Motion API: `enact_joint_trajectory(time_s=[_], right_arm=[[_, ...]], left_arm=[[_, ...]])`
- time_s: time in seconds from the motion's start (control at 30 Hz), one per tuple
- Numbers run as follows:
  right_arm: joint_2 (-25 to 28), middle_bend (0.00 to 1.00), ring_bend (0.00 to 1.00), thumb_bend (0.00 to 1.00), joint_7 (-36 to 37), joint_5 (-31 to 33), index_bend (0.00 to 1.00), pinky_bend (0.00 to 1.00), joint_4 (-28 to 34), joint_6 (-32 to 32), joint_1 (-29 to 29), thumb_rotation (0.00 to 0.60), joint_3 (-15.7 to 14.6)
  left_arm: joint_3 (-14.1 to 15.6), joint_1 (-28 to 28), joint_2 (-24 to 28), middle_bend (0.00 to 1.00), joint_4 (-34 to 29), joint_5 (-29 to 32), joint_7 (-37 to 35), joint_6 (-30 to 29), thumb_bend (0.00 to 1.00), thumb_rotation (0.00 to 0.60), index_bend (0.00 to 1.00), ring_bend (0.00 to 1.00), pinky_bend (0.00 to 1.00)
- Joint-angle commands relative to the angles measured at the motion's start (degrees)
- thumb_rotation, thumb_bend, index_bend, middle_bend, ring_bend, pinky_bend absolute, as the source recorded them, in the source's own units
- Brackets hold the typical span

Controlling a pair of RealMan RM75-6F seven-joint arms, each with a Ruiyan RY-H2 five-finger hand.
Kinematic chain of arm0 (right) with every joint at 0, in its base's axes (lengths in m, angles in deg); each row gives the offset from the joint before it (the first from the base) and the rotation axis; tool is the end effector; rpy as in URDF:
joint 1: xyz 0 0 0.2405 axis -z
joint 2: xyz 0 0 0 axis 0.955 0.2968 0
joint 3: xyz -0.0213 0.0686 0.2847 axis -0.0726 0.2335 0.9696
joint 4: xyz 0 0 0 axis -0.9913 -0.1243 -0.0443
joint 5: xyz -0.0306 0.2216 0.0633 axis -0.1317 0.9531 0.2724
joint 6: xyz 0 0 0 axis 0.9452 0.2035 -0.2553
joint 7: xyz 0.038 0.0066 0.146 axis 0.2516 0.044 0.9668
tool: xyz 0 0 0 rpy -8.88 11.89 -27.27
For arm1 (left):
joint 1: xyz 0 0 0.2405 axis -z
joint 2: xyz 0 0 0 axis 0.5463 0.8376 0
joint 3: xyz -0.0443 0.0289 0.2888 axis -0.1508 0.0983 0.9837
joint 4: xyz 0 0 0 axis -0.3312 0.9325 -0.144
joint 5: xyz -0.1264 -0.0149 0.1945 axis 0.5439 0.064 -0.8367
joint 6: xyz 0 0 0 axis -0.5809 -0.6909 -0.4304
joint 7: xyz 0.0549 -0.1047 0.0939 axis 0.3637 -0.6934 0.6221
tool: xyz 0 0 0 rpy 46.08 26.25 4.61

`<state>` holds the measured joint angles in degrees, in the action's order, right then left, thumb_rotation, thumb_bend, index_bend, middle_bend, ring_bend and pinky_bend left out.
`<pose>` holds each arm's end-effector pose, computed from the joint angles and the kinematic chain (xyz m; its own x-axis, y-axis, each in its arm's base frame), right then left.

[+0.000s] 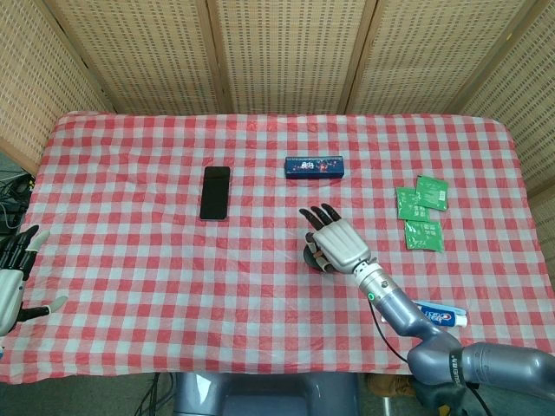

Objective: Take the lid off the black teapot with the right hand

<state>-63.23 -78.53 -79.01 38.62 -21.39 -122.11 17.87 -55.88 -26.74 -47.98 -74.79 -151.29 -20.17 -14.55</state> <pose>-0.1244 -0.3706 0.0014 0.5788 -0.2337 0.7813 -0.7475 -0.5349 0.3938 -0.3294 0.1987 0.1719 0.3843 0.0349 0.9225 0.9232 -0.0140 -0.3841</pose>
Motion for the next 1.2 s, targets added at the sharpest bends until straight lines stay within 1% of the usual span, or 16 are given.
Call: enact_joint_trajectory(time_s=[0.03, 0.13, 0.27, 0.5, 0.57, 0.63, 0.67, 0.7, 0.73, 0.8, 1.0, 1.1, 1.13, 1.2], right_arm=[[-3.1, 0.12, 0.0, 0.64, -3.3, -0.4, 0.72, 0.0, -0.2, 0.1, -0.7, 0.6, -1.7], [-7.2, 0.12, 0.0, 0.64, -6.6, 0.2, 0.72, 0.0, -2.6, 0.5, -1.4, 0.6, -2.6], [-10.7, 0.11, 0.0, 0.64, -10.3, 1.3, 0.72, 0.0, -5.5, -0.2, -2.3, 0.6, -3.8], [-14.6, 0.1, 0.0, 0.63, -13.3, 2.9, 0.71, 0.0, -8.8, -0.7, -3.1, 0.6, -4.5], [-15.1, 0.09, 0.0, 0.58, -14.3, 3.4, 0.64, 0.0, -9.5, -0.8, -3.4, 0.6, -4.6], [-15.3, 0.05, 0.0, 0.46, -14.9, 3.2, 0.46, 0.0, -9.9, -0.6, -3.5, 0.6, -4.8], [-15.3, 0.04, 0.0, 0.41, -14.9, 3.2, 0.4, 0.0, -9.8, -0.5, -3.5, 0.6, -4.8], [-15.1, 0.02, 0.0, 0.34, -14.8, 3.2, 0.34, 0.0, -9.4, -0.5, -3.4, 0.6, -4.7], [-14.7, 0.02, 0.0, 0.28, -14.5, 3.1, 0.3, 0.0, -8.9, -0.4, -3.3, 0.6, -4.5], [-13.8, 0.02, 0.0, 0.25, -14.1, 3.0, 0.28, 0.0, -7.6, 0.0, -3.2, 0.6, -4.2], [-9.2, 0.02, 0.0, 0.24, -14.1, 2.2, 0.29, 0.0, -1.8, 2.9, -2.3, 0.6, -3.1], [-4.5, 0.03, 0.0, 0.24, -13.1, 0.3, 0.3, 0.0, 3.1, 5.9, -0.7, 0.6, -2.7], [-3.7, 0.03, 0.0, 0.24, -12.8, 0.0, 0.3, 0.0, 3.7, 6.4, -0.4, 0.6, -2.6], [0.1, 0.04, 0.0, 0.24, -11.1, -1.8, 0.31, 0.0, 6.1, 8.7, 1.3, 0.6, -2.5]], left_arm=[[0.0, 0.0, 0.1, 0.0, -0.1, -0.2, -0.2, -0.1, 0.0, 0.6, 0.0, 0.0, 0.0], [0.1, 0.1, 0.2, 0.0, 0.1, -0.1, -0.8, 0.3, 0.0, 0.6, 0.0, 0.0, 0.0], [0.0, 0.4, 0.4, 0.0, 0.5, 0.4, -1.5, 1.0, 0.0, 0.6, 0.0, 0.0, 0.0], [0.0, 0.6, 0.5, 0.0, 0.7, 0.6, -2.1, 1.6, 0.0, 0.6, 0.0, 0.0, 0.0], [0.1, 0.7, 0.4, 0.0, 0.7, 0.6, -2.0, 1.7, 0.0, 0.6, 0.0, 0.0, 0.0], [0.1, 0.6, 0.4, 0.0, 0.6, 0.5, -2.0, 1.7, 0.0, 0.6, 0.0, 0.0, 0.0], [0.1, 0.6, 0.4, 0.0, 0.6, 0.5, -1.9, 1.7, 0.0, 0.6, 0.0, 0.0, 0.0], [0.1, 0.6, 0.4, 0.0, 0.6, 0.6, -1.9, 1.7, 0.0, 0.6, 0.0, 0.0, 0.0], [0.1, 0.6, 0.4, 0.0, 0.6, 0.5, -2.0, 1.6, 0.0, 0.6, 0.0, 0.0, 0.0], [0.1, 0.6, 0.4, 0.0, 0.6, 0.5, -2.0, 1.6, 0.0, 0.6, 0.0, 0.0, 0.0], [0.4, 0.4, 0.6, 0.0, 0.3, -0.3, -2.3, 1.2, 0.0, 0.6, 0.0, 0.0, 0.0], [0.6, 0.2, 0.8, 0.0, 0.2, -0.8, -2.6, 0.7, 0.0, 0.6, 0.0, 0.0, 0.0], [0.6, 0.2, 0.8, 0.0, 0.2, -0.9, -2.6, 0.6, 0.0, 0.6, 0.0, 0.0, 0.0], [0.7, 0.1, 0.8, 0.0, 0.1, -1.4, -2.6, 0.3, 0.0, 0.6, 0.0, 0.0, 0.0]])
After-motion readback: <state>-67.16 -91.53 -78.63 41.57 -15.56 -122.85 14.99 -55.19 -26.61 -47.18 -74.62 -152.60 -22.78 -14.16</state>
